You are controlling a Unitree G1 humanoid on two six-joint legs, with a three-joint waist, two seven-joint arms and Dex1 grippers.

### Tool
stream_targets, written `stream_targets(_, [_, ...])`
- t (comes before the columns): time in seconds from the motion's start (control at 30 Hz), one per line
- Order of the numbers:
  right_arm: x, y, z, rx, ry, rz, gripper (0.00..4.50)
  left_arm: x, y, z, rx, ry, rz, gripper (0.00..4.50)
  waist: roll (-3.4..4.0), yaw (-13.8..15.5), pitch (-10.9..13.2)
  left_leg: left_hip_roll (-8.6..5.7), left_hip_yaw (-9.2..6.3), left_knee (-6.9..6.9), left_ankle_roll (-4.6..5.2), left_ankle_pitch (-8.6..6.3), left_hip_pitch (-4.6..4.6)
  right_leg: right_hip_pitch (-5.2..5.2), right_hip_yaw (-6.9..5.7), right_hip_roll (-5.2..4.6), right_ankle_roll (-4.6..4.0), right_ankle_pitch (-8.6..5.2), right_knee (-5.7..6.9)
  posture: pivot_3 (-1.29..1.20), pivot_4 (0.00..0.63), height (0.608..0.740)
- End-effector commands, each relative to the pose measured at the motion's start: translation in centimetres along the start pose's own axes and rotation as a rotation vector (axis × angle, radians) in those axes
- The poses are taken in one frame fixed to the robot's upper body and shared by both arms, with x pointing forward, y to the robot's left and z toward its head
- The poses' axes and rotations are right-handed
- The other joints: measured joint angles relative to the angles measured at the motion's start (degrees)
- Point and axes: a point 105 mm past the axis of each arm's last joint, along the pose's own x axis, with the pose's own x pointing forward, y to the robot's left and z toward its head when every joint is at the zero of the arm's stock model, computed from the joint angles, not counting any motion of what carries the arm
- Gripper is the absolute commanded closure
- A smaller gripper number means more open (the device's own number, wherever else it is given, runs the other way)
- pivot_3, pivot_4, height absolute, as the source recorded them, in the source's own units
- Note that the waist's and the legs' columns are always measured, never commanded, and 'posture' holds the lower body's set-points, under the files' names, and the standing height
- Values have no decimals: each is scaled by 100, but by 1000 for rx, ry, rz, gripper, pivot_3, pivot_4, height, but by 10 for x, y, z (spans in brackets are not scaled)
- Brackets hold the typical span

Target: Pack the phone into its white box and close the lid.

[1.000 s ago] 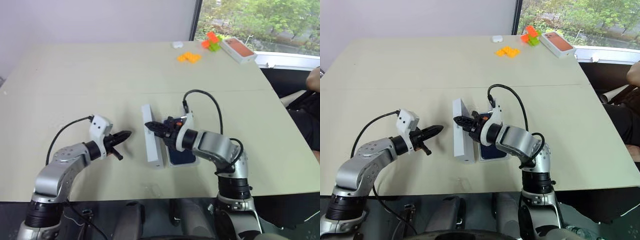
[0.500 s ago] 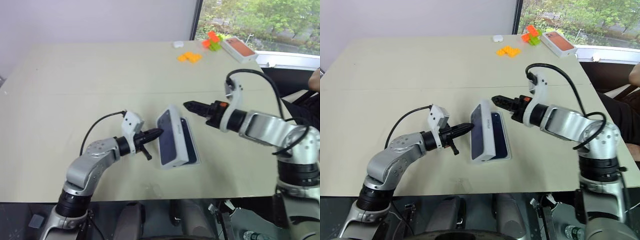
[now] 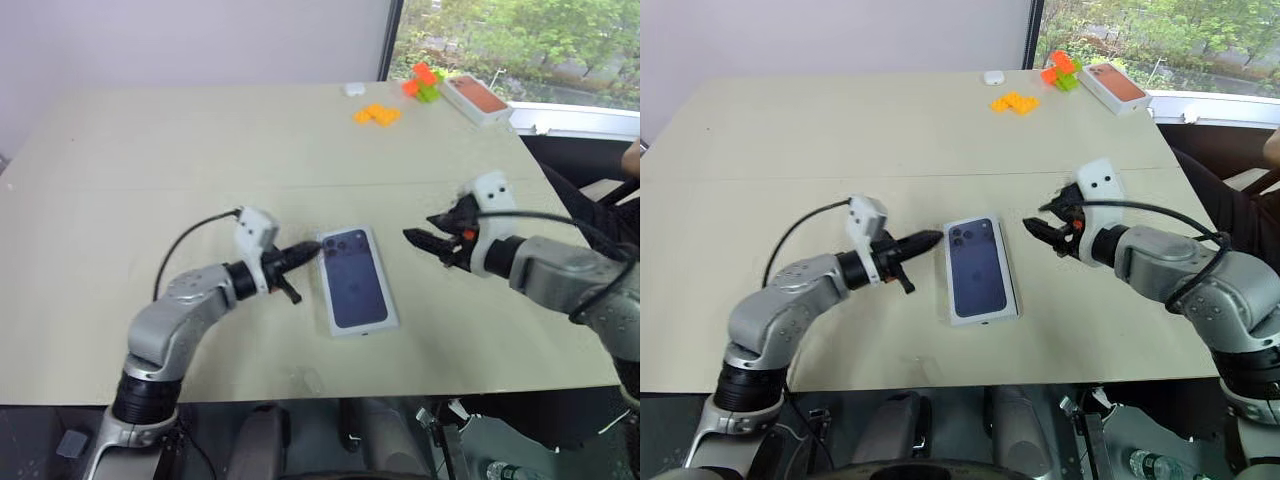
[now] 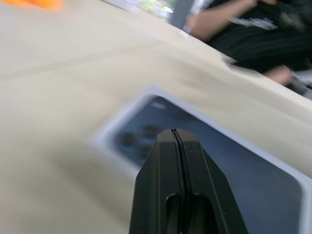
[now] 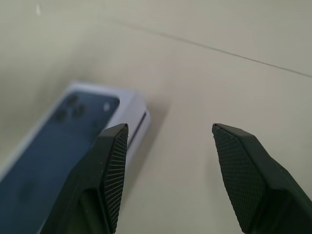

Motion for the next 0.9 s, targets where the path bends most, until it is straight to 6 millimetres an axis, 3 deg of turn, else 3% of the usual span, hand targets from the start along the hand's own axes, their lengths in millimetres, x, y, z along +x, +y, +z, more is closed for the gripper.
stream_targets(0.03, [-2, 6, 2, -208, -20, 25, 1647, -19, 16, 3, 24, 12, 79, 4500, 0, -12, 0, 2, 1, 0, 0, 0, 2, 0, 0, 3, -1, 1, 1, 0, 150, 740])
stream_targets(0.17, [0, 14, -2, -219, -29, 93, 1647, -31, 26, -22, 56, 139, 141, 4500, 0, -1, 0, 7, 2, 0, 0, 0, 5, -2, 6, 8, -17, 10, 2, 0, 150, 740])
stream_targets(0.2, [1, 16, -4, -233, -21, 107, 1874, -29, 21, -28, 59, 164, 122, 4500, 0, 3, 0, 7, 2, 1, -1, 0, 5, -1, 6, 8, -19, 11, 2, 0, 150, 740])
stream_targets(0.27, [1, 18, -8, -245, -4, 128, 2458, -24, 10, -36, 67, 199, 84, 4500, 0, 31, 0, 5, 2, 2, -1, 0, 5, 1, 5, 6, -21, 12, 2, 0, 150, 740])
stream_targets(0.4, [5, 23, -10, -276, 10, 150, 4475, -8, -9, -46, 68, 227, 21, 4500, -1, 31, -1, 3, 3, 5, -1, 1, 3, 2, 11, -2, -22, 13, 0, 0, 150, 740])
stream_targets(0.67, [7, 37, -25, -380, 76, 198, 4475, 11, -23, -47, 62, 223, -40, 4500, -2, 8, -1, -2, 2, 5, -1, 1, 10, -1, 23, 2, -22, 14, 13, 0, 150, 740])
stream_targets(0.9, [12, 46, -28, -395, 70, 218, 4475, 21, -32, -44, 38, 198, -83, 4500, -2, 9, -1, -3, 3, 8, -3, 2, 15, 1, 27, 6, -24, 15, 23, 0, 150, 740])
